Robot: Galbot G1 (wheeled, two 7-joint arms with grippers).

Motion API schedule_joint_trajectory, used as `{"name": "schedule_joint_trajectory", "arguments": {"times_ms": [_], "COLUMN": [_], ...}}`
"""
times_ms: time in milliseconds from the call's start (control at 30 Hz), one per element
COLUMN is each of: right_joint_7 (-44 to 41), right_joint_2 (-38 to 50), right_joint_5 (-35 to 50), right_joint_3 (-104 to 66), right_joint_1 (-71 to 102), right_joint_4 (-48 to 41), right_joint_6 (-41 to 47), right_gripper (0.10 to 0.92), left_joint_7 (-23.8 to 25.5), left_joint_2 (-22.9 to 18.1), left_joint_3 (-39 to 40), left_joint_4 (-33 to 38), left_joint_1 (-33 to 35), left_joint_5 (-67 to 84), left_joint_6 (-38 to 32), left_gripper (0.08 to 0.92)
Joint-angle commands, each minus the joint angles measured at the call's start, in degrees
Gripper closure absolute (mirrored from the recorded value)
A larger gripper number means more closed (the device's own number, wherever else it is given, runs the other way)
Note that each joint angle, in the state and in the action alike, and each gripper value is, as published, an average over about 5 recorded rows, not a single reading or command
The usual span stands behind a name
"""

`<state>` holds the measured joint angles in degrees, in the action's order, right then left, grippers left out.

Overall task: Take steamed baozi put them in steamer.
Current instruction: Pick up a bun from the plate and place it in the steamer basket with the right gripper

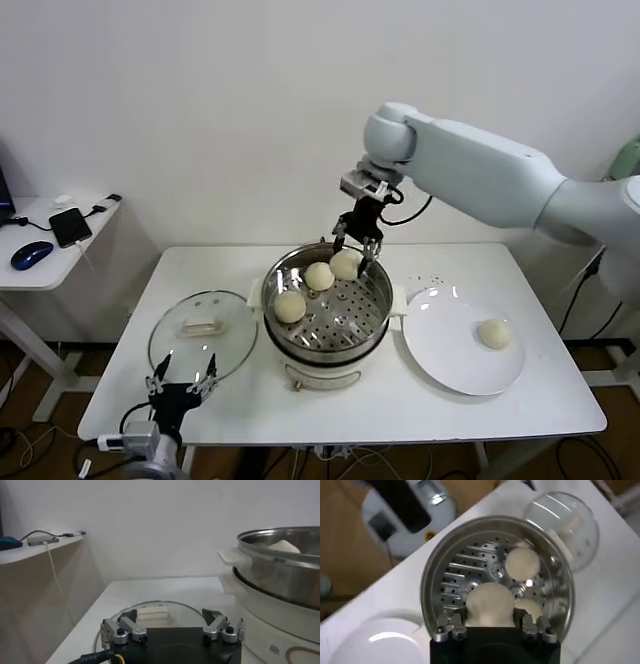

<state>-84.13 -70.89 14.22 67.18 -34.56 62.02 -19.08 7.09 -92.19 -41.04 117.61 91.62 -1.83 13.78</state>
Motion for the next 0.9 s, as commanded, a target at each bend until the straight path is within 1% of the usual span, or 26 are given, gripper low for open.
{"name": "schedule_joint_trajectory", "arguments": {"times_ms": [33,133,233,367,900], "right_joint_7": [1.4,4.0,6.5,6.2,5.4], "right_joint_2": [-4.3,-4.7,-5.1,-5.6,-6.0], "right_joint_5": [-9.3,-15.5,-19.8,-24.3,-25.9], "right_joint_3": [1.7,0.5,-0.6,-2.0,-1.4], "right_joint_1": [2.2,4.9,7.1,9.5,13.0], "right_joint_4": [1.6,4.0,5.9,7.7,9.6], "right_joint_6": [-21.6,-24.1,-24.1,-23.9,-21.9], "right_gripper": [0.414,0.413,0.412,0.414,0.414], "left_joint_7": [0.0,-0.1,-0.1,-0.1,-0.1], "left_joint_2": [-1.4,-1.4,-1.4,-1.3,-1.1], "left_joint_3": [0.0,-0.1,-0.2,-0.3,-0.2], "left_joint_4": [0.1,0.1,0.0,-0.1,-0.3], "left_joint_1": [-0.1,-0.1,-0.2,-0.2,-0.3], "left_joint_5": [0.0,0.1,0.1,0.2,0.6], "left_joint_6": [0.0,0.0,0.0,0.0,0.0], "left_gripper": [0.177,0.177,0.177,0.177,0.177]}}
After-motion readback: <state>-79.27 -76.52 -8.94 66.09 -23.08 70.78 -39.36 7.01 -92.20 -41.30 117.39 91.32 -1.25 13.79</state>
